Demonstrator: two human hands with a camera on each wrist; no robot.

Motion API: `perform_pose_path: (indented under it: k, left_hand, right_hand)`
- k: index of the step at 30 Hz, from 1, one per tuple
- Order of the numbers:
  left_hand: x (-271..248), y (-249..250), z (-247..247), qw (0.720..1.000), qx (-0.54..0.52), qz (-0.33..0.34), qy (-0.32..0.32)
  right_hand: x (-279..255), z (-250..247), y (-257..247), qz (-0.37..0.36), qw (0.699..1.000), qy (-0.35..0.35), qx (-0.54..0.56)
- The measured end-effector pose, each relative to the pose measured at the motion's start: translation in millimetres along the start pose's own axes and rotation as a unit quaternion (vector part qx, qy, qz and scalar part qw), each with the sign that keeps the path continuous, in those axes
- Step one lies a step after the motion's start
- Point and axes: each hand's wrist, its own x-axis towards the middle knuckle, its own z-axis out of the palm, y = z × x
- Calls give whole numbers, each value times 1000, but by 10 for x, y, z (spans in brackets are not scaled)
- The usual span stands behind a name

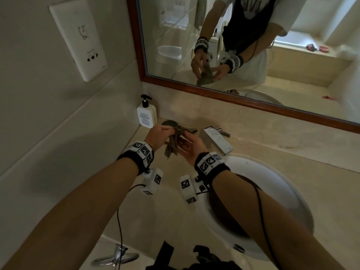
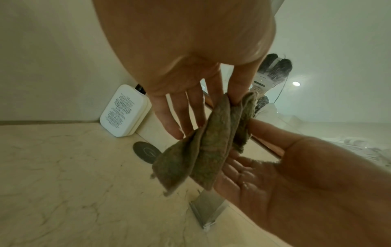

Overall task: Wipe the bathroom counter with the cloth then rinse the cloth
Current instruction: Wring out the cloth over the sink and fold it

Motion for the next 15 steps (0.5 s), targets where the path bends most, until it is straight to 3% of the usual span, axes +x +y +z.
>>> perform_pose_path:
  k: [5, 15]
  left_hand:
    - [-93, 5, 48, 999, -15, -13, -27]
    - [-55, -88, 15, 998, 14, -57, 17]
  right_hand:
    - [-25, -7, 18, 3, 1000, 9, 9]
    - [-81, 33, 30, 30, 996, 26, -74]
